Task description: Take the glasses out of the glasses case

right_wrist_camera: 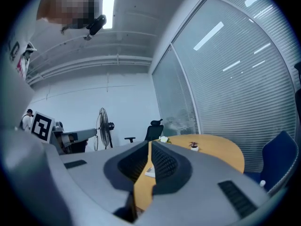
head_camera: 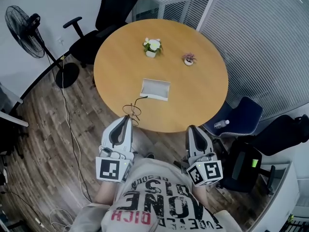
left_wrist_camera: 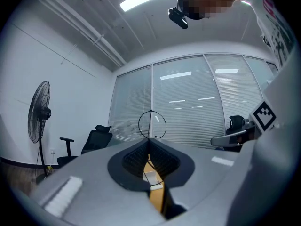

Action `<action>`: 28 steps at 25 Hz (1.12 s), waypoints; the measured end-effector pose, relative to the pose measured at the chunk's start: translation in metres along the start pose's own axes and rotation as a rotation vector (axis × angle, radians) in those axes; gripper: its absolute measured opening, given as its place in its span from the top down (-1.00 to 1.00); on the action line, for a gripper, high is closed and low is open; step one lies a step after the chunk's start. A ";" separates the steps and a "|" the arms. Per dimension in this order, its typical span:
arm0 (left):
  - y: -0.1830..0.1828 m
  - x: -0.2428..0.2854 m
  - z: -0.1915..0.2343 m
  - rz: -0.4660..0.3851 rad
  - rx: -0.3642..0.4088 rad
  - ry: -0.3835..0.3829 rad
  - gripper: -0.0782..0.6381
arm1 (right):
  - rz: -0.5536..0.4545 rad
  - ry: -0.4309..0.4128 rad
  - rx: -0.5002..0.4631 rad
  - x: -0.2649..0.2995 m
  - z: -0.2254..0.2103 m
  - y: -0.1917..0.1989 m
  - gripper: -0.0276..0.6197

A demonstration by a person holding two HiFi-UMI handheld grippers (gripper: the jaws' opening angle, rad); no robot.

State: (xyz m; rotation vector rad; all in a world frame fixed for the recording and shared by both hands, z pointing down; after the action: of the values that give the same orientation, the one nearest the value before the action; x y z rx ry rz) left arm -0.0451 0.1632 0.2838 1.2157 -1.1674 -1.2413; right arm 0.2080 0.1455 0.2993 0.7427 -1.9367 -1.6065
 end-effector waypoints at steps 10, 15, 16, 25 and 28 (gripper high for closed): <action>0.005 0.007 0.032 0.010 -0.010 0.010 0.73 | 0.023 0.039 0.010 0.019 0.015 0.008 0.82; -0.004 0.027 0.047 0.004 -0.003 0.029 0.73 | 0.010 0.038 -0.008 0.040 0.022 -0.005 0.82; -0.006 0.031 0.049 0.001 -0.003 0.034 0.73 | 0.008 0.040 -0.011 0.044 0.022 -0.007 0.82; -0.004 0.047 0.057 0.019 -0.002 0.075 0.73 | 0.019 0.065 0.002 0.062 0.024 -0.003 0.82; -0.001 0.050 0.058 0.043 -0.013 0.086 0.73 | 0.017 0.073 0.008 0.066 0.023 -0.002 0.82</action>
State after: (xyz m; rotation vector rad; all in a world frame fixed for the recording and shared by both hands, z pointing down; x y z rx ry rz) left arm -0.1030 0.1125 0.2825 1.2161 -1.1158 -1.1520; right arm 0.1445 0.1152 0.2966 0.7752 -1.8940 -1.5401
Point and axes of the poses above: the fingertips, and each gripper's own axes: x forward along the fingers, z to its left, y out of its underside, the point moved 6 cm from there along -x, backward along the fingers, and after that the axes turned 15 degrees about -y, right-handed, at the moved point
